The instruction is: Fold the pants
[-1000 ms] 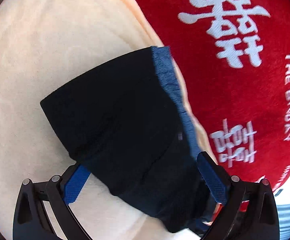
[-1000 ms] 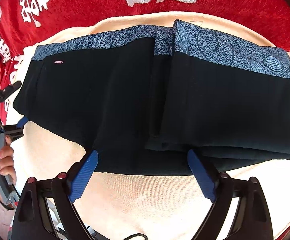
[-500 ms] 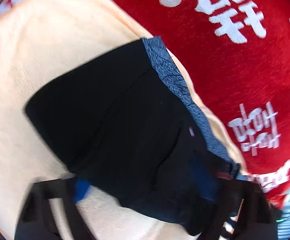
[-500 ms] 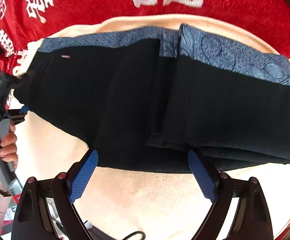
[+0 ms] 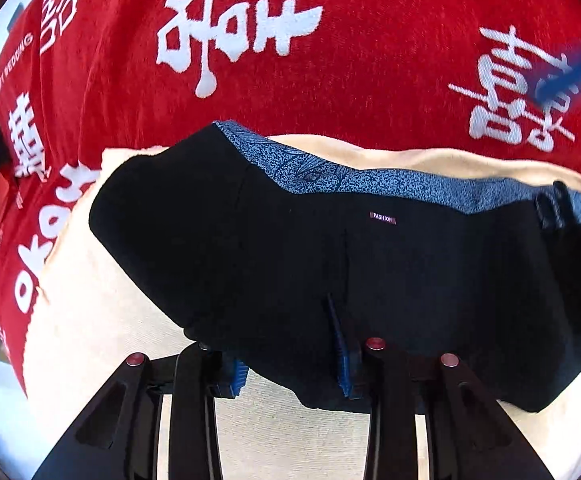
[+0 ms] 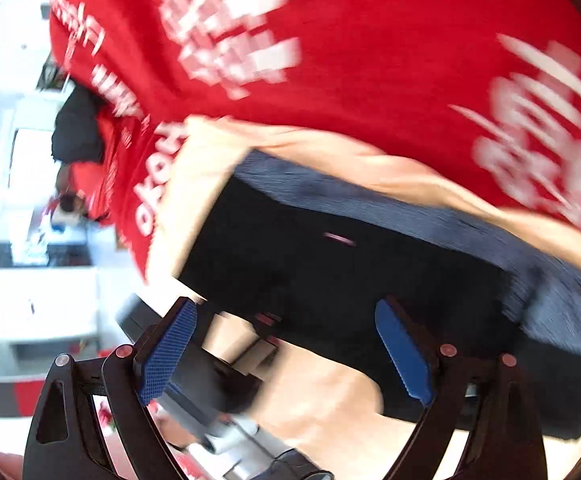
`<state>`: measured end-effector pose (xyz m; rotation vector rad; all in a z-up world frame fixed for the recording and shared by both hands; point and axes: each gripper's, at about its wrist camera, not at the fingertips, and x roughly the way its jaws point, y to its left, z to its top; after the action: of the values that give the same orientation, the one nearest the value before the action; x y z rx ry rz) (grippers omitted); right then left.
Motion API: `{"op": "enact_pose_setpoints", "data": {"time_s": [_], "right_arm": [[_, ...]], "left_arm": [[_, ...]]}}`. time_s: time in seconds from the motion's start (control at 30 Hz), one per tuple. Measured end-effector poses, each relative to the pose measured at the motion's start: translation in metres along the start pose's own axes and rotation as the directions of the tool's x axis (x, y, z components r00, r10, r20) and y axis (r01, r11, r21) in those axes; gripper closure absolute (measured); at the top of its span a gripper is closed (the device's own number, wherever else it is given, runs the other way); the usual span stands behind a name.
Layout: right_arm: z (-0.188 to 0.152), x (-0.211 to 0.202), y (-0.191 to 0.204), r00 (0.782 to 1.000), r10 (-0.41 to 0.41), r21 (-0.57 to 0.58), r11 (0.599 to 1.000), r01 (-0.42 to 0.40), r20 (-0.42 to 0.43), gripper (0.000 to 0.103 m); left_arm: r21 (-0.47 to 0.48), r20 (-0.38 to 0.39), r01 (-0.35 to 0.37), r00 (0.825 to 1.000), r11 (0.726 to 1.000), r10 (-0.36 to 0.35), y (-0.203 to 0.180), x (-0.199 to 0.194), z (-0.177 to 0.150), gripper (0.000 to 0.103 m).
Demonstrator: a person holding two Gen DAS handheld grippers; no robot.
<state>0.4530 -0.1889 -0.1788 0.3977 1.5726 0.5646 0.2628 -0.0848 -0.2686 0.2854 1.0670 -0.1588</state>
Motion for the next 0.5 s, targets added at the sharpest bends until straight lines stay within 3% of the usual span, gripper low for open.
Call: {"op": "enact_pose_setpoints", "data": {"time_s": [0.1,0.17,0.3,0.4,0.43,0.47,0.5], "right_arm": [[0.024,0.034,0.042,0.994,-0.070,-0.110,0.992,0.061,-0.084,0.010],[0.035,0.063,0.063,0.977,-0.116,-0.170,0.982,0.086,-0.176,0.010],[0.043,0.114,0.093,0.927,-0.220,-0.263,0.955,0.140,-0.304,0.010],[0.042,0.146,0.086,0.873,-0.280,-0.269,0.946,0.180,-0.400,0.010],[0.042,0.150,0.079,0.868,-0.275,-0.251,0.951,0.182,-0.412,0.021],[0.042,0.152,0.070,0.869,-0.260,-0.219,0.959,0.180,-0.420,0.039],[0.043,0.148,0.062,0.880,-0.229,-0.178,0.969,0.169,-0.415,0.070]], "left_arm": [[0.044,0.017,-0.026,1.000,0.999,0.025,-0.006,-0.001,-0.001,0.068],[0.072,0.027,-0.042,0.999,0.997,0.040,-0.009,-0.002,-0.006,0.067],[0.091,0.035,-0.051,0.998,0.994,0.048,-0.013,-0.002,-0.007,0.067],[0.097,0.038,-0.056,0.998,0.994,0.053,-0.015,-0.001,-0.006,0.067],[0.099,0.040,-0.057,0.998,0.994,0.053,-0.015,-0.004,-0.006,0.067],[0.097,0.038,-0.055,0.998,0.994,0.052,-0.015,-0.005,-0.005,0.067],[0.091,0.020,-0.054,0.998,0.994,0.053,-0.014,-0.004,-0.005,0.067]]}}
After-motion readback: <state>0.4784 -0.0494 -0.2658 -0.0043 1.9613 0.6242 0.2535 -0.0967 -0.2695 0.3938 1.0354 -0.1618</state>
